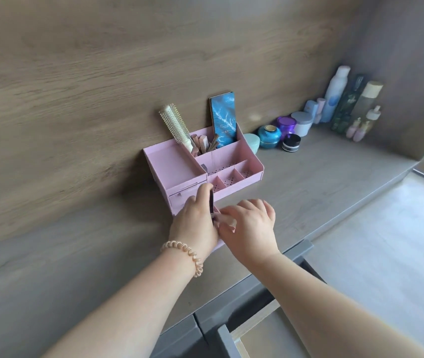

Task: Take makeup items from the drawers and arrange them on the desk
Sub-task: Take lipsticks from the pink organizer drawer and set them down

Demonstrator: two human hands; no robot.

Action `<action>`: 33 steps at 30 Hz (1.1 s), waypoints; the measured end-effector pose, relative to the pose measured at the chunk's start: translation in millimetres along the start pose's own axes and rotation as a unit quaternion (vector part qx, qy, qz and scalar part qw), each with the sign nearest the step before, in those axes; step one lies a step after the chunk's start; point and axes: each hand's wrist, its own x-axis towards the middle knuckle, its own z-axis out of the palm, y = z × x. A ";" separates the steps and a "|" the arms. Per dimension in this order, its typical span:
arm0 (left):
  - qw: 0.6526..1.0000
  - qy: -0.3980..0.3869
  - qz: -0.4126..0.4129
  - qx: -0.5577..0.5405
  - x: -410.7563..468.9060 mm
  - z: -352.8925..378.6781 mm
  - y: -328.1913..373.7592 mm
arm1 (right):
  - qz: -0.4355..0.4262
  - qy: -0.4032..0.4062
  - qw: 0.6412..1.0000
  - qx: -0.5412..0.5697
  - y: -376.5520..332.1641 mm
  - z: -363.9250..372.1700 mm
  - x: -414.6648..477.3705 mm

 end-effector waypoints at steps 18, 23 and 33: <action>0.872 -0.313 0.345 -0.152 -123.9 90.9 298.5 | 0.367 0.153 0.913 0.095 155.2 -285.1 -201.7; 0.856 -0.334 0.365 -0.147 -222.1 137.3 395.7 | 0.441 0.176 0.875 0.093 223.8 -353.3 -310.2; 0.852 -0.431 0.265 -0.137 -403.6 257.6 527.2 | 0.546 0.182 0.816 0.043 370.2 -433.3 -512.8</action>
